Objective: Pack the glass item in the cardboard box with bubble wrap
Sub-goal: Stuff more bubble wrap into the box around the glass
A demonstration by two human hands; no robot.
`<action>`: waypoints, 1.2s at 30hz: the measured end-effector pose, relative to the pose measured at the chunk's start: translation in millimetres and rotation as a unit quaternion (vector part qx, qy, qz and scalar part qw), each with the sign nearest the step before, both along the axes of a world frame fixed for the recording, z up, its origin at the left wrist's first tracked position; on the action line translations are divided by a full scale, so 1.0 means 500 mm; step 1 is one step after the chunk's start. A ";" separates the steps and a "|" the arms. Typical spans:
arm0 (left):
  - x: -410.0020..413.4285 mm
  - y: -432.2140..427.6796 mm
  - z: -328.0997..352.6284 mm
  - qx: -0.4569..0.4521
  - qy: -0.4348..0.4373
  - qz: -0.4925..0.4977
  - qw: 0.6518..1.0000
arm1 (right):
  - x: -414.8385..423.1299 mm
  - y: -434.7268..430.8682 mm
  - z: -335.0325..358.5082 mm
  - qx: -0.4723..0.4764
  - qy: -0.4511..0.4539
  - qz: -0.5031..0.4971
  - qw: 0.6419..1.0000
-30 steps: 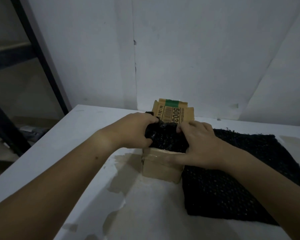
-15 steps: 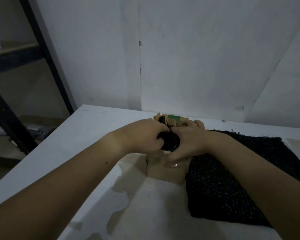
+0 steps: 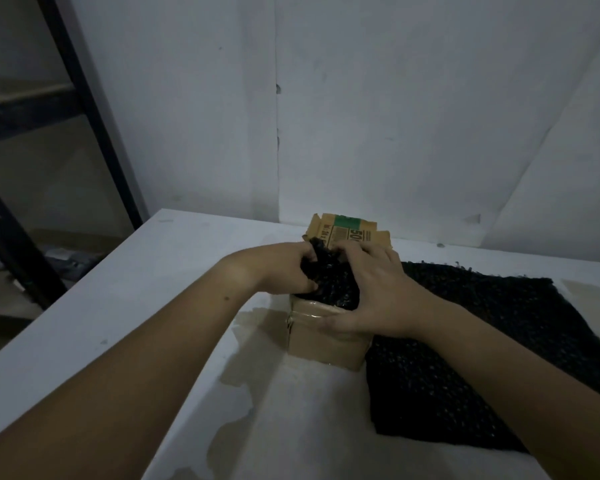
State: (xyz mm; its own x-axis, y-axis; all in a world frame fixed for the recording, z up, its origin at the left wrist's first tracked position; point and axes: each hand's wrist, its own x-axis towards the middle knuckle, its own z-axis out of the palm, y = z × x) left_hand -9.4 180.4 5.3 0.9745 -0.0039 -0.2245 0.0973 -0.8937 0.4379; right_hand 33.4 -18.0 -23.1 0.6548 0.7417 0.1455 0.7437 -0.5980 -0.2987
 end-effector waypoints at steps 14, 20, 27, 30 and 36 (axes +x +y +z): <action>-0.049 -0.010 -0.043 -0.001 -0.086 -0.011 0.996 | 0.035 0.090 0.036 -0.232 0.101 -0.002 0.967; -0.046 -0.004 -0.027 -0.162 -0.093 0.009 0.982 | 0.016 0.058 0.017 -0.094 0.055 0.031 0.994; 0.001 -0.026 0.023 -0.071 0.107 0.081 0.988 | 0.032 -0.024 0.064 -0.135 0.059 -0.043 0.988; 0.016 -0.058 0.020 0.113 0.097 0.082 0.985 | 0.047 -0.026 0.082 -0.198 0.134 -0.051 0.970; 0.023 -0.055 -0.027 0.138 -0.004 0.049 0.989 | 0.037 0.041 0.093 -0.314 0.037 -0.052 0.947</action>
